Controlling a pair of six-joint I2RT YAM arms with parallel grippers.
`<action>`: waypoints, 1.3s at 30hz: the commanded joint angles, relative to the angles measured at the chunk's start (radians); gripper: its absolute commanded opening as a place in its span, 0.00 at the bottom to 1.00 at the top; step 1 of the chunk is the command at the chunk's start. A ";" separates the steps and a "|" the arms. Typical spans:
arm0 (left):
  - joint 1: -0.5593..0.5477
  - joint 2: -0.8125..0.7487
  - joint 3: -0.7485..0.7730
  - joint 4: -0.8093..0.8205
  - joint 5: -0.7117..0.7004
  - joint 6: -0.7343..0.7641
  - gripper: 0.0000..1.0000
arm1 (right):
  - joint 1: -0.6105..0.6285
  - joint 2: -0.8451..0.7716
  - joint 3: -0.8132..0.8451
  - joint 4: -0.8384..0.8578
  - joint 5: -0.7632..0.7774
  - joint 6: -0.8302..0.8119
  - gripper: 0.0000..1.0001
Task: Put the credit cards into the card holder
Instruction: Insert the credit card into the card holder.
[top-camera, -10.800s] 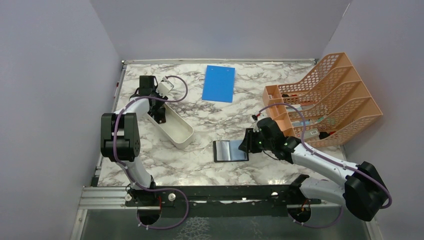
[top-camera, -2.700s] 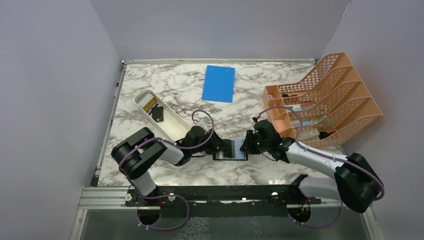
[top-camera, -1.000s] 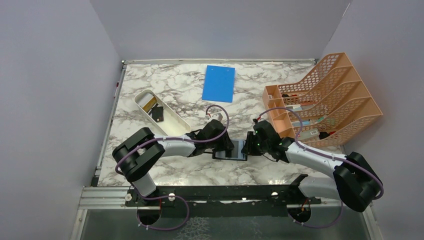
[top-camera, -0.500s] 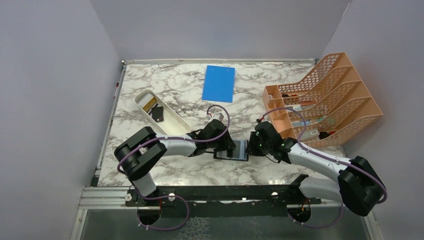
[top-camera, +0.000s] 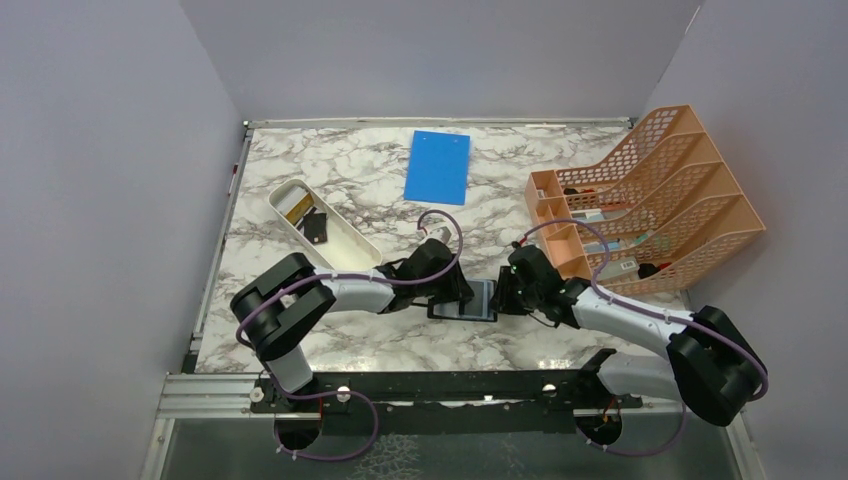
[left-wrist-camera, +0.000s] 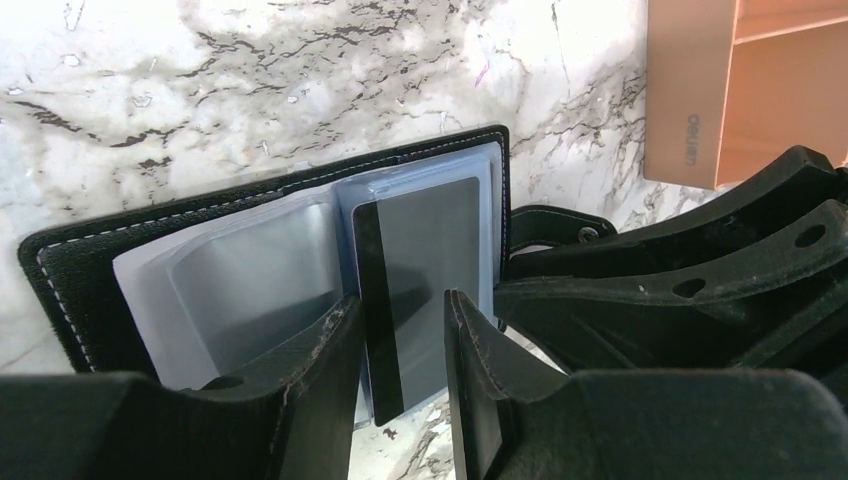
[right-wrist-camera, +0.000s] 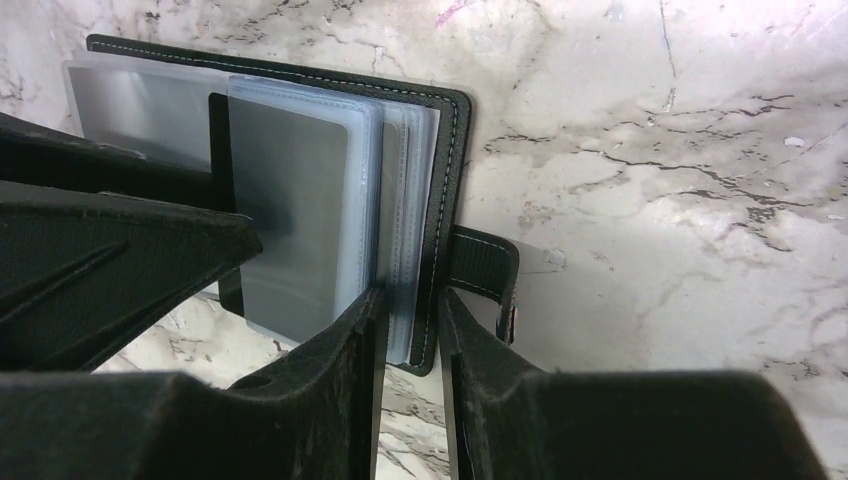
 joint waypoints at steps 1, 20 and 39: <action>-0.029 0.033 0.047 0.028 0.033 -0.009 0.37 | 0.003 0.028 -0.035 0.076 -0.073 0.021 0.30; -0.045 -0.009 0.032 -0.044 0.022 -0.006 0.38 | 0.003 -0.002 -0.014 0.006 0.001 0.009 0.32; -0.045 -0.002 0.062 -0.071 0.001 0.019 0.38 | 0.003 -0.084 0.010 -0.138 0.122 0.028 0.20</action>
